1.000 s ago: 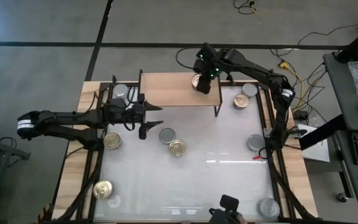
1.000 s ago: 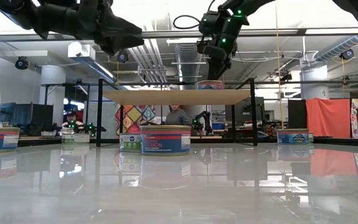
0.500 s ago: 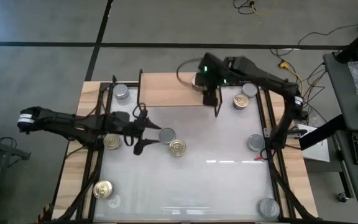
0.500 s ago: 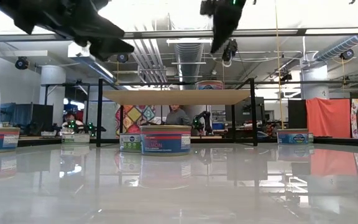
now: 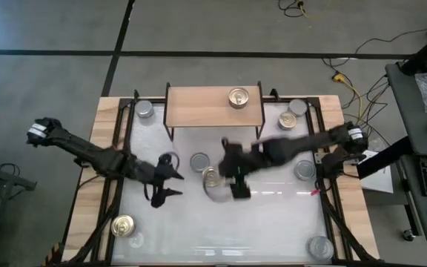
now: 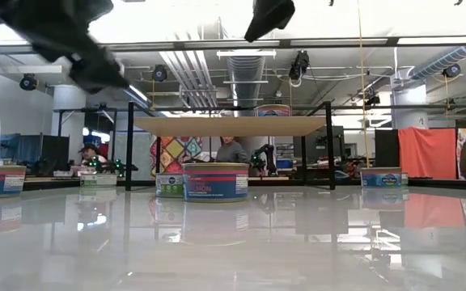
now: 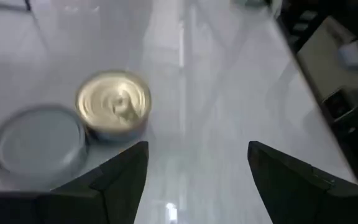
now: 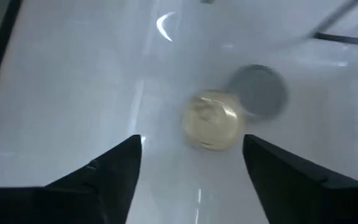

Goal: Stack canned seafood by type on shelf
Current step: Put the blue-pink tuna can on the shelf aligned with the other blue-pink tuna can

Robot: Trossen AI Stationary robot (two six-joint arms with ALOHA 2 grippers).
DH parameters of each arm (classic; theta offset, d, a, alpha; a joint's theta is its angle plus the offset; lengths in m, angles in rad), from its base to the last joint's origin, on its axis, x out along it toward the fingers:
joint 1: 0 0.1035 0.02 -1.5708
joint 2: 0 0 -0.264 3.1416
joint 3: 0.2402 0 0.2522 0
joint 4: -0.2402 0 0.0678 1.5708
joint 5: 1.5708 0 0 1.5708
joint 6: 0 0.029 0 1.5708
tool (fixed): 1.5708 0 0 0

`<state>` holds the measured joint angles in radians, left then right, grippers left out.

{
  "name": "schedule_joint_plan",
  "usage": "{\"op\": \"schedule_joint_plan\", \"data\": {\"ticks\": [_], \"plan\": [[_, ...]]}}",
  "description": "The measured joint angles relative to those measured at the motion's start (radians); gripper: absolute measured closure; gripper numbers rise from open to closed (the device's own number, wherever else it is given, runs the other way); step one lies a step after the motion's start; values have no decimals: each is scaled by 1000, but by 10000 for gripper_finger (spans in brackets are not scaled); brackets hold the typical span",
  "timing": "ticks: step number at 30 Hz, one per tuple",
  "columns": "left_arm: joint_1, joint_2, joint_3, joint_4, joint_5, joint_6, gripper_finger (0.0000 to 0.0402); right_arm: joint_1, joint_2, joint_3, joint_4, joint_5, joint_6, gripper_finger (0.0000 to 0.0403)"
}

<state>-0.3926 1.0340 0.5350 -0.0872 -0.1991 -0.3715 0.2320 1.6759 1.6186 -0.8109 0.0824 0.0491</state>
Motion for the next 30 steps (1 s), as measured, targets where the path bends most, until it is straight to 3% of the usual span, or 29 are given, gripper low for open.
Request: {"op": "schedule_joint_plan", "data": {"ticks": [7, 14, 22, 26, 30], "plan": [[-259, 115, -7, 87, -212, -107, 163, 157, 27, -317, 482, 281, 233, 62], [-299, 183, -6, 204, -240, -102, 170, 102, 190, -429, 875, 426, 286, 64], [-300, 176, -5, 230, -238, -109, 170, 27, 364, -347, 930, 380, 282, 89], [-300, 172, -5, 217, -238, -110, 170, 44, 373, -333, 930, 277, 211, 93], [-297, 207, -6, 219, -291, -120, 170, 88, 337, -335, 821, 213, 120, 92]]}}
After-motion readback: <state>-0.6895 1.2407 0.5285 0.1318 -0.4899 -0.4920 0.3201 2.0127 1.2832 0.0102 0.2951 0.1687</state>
